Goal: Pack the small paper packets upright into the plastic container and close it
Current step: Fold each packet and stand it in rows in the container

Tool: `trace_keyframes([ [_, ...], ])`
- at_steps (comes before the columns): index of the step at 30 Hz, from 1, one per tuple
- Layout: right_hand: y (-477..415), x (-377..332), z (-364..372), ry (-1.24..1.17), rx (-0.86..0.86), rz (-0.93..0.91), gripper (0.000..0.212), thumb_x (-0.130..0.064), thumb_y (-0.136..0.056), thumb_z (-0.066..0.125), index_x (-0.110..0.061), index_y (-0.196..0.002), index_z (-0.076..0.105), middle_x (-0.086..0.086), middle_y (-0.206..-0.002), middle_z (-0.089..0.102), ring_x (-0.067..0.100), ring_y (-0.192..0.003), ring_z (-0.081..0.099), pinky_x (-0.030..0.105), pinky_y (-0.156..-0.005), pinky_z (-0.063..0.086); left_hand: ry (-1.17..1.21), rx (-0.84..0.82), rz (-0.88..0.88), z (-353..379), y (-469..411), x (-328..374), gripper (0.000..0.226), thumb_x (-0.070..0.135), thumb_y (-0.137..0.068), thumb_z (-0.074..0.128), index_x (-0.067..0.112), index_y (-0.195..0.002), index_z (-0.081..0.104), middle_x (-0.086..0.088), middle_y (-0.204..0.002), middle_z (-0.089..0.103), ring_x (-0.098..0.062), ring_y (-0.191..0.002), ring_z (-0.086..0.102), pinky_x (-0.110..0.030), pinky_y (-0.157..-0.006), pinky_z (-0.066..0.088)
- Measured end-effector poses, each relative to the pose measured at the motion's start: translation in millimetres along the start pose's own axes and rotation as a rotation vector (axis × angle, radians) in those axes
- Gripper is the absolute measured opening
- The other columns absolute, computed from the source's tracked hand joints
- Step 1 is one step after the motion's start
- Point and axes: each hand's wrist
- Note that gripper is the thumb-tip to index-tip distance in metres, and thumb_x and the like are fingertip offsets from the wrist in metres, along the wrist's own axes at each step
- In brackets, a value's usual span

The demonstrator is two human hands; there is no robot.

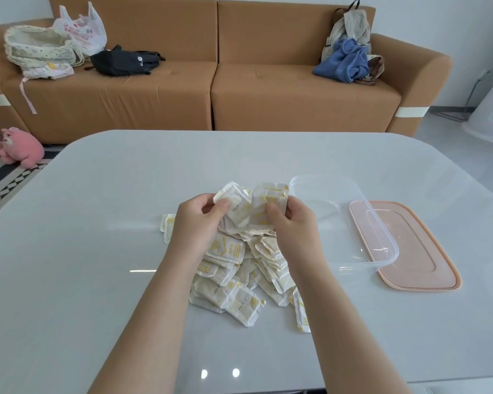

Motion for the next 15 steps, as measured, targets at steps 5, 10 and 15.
trace_keyframes([
  [5, -3, 11, 5, 0.024, -0.091, 0.142, 0.014, -0.023, -0.093, 0.050, -0.012, -0.097, 0.058, 0.016, -0.100, 0.067, 0.034, -0.096, 0.065, 0.052, -0.090, 0.051, 0.110, -0.078, 0.013, 9, 4, 3, 0.008, 0.014, -0.091, 0.064, 0.018, -0.086, 0.070, 0.016, -0.054, 0.064, 0.006, -0.046, 0.054, -0.009, -0.050, 0.043],
  [10, -6, 16, 6, -0.022, -0.150, 0.222, 0.040, -0.034, -0.084, 0.049, -0.001, -0.106, 0.058, 0.025, -0.108, 0.065, 0.039, -0.096, 0.066, 0.055, -0.091, 0.051, 0.080, -0.026, 0.034, 15, 7, 2, 0.014, 0.014, -0.089, 0.067, 0.024, -0.081, 0.070, 0.011, -0.056, 0.065, -0.002, -0.045, 0.059, -0.015, -0.046, 0.048],
  [15, -9, 18, 2, 0.028, -0.177, 0.161, 0.045, -0.033, -0.084, 0.054, 0.009, -0.102, 0.059, 0.032, -0.100, 0.063, 0.023, -0.076, 0.056, 0.050, -0.081, 0.053, -0.107, -0.057, 0.097, 15, 2, -5, 0.026, 0.018, -0.095, 0.056, 0.006, -0.077, 0.071, -0.019, -0.069, 0.064, -0.017, -0.056, 0.060, -0.030, -0.054, 0.054],
])
Point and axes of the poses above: each hand's wrist, its own y-axis away from the middle knuckle, its own z-axis out of the palm, x = y × z
